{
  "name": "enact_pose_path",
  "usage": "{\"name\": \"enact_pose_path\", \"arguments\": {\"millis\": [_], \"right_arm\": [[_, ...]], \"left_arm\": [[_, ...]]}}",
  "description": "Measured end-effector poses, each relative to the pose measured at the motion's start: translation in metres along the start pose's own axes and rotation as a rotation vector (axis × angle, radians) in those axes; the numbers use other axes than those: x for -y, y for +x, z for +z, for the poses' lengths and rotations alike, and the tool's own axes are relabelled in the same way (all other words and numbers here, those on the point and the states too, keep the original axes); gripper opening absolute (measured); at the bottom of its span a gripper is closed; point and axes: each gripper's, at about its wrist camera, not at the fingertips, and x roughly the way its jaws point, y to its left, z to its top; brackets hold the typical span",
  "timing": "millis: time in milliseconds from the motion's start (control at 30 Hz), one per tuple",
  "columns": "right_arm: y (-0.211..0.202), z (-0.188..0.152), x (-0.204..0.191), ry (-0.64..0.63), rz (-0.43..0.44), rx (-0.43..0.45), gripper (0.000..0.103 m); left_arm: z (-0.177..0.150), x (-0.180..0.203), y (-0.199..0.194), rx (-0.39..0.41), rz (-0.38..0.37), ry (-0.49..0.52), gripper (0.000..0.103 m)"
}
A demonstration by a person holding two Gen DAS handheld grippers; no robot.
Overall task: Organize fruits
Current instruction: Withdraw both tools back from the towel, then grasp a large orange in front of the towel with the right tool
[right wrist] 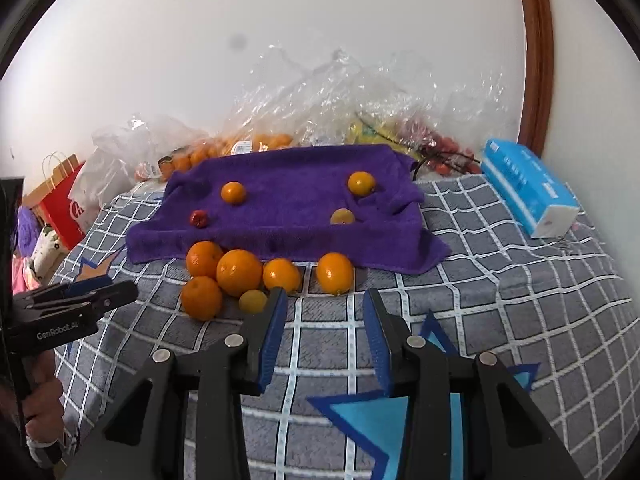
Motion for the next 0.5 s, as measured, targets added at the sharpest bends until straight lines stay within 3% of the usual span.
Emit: {"name": "enact_pose_path", "arguments": {"millis": [233, 500], "right_arm": [[0.027, 0.01, 0.003, -0.01, 0.002, -0.028, 0.039], [0.06, 0.018, 0.004, -0.027, 0.0, -0.069, 0.037]], "left_arm": [[0.002, -0.012, 0.026, -0.041, 0.007, -0.006, 0.052], [-0.004, -0.013, 0.037, -0.04, -0.042, 0.016, 0.05]]}}
